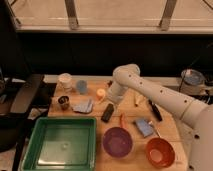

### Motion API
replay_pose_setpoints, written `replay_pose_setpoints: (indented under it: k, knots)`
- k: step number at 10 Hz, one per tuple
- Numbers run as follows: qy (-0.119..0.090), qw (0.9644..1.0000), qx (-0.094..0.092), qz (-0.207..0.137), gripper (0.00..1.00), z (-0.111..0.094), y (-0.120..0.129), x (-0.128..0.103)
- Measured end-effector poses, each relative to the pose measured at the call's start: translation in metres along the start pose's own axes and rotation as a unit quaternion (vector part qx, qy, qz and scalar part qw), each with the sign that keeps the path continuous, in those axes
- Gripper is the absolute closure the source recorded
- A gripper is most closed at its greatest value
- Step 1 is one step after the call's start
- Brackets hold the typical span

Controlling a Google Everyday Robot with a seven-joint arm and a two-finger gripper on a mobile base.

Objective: Wipe table surface with eraser

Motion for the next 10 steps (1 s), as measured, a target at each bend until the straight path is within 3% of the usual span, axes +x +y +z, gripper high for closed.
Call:
replay_pose_setpoints:
  k: [3, 8, 10]
  knots:
    - [-0.016, 0.9999, -0.004, 0.002, 0.35, 0.034, -0.004, 0.008]
    - [-0.023, 0.9990, -0.027, 0.028, 0.37, 0.058, 0.009, 0.018]
    - [-0.012, 0.9995, -0.002, 0.030, 0.53, 0.056, 0.012, 0.017]
